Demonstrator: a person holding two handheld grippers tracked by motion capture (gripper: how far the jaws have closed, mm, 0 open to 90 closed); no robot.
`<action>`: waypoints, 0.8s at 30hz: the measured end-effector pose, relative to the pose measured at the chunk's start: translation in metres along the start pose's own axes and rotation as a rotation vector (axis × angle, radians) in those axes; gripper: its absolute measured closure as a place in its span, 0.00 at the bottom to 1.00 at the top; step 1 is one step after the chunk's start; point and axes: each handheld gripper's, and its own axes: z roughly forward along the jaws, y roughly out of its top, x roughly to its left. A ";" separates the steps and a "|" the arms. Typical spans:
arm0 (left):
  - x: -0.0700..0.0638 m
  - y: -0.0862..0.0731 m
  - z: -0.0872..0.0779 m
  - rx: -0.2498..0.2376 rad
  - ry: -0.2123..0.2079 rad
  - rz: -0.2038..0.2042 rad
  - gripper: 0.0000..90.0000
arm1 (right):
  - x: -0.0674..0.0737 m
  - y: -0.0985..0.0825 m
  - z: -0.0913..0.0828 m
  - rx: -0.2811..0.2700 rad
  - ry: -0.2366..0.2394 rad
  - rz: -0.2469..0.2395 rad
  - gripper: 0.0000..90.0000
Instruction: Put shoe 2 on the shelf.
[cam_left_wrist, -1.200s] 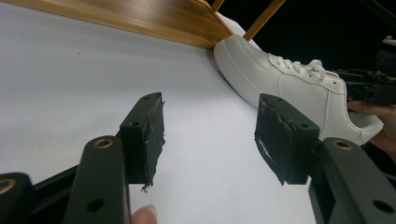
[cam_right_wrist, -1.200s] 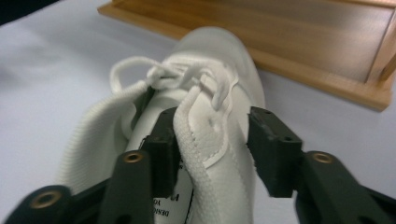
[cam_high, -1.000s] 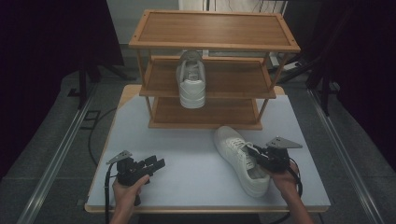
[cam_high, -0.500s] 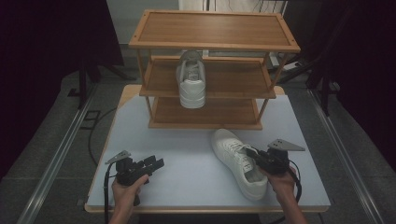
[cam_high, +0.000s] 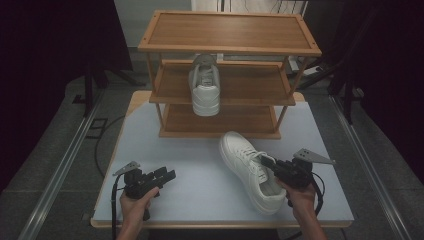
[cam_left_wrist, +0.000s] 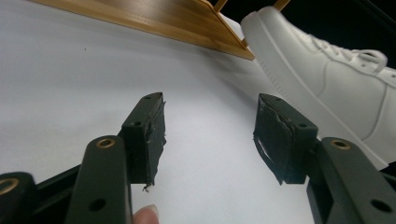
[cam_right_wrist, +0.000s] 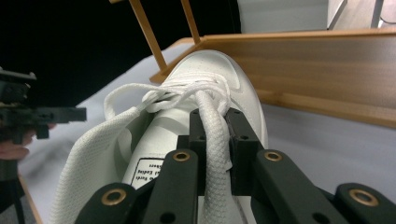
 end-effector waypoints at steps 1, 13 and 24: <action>0.000 0.000 0.000 0.000 0.000 0.000 0.48 | 0.000 0.000 0.000 0.000 0.000 0.000 0.92; 0.001 0.000 0.000 0.001 0.000 -0.002 0.48 | 0.012 0.017 -0.018 -0.088 0.020 0.012 0.92; 0.001 0.000 0.001 0.001 -0.002 -0.005 0.48 | 0.024 0.037 -0.032 -0.156 0.051 0.002 0.92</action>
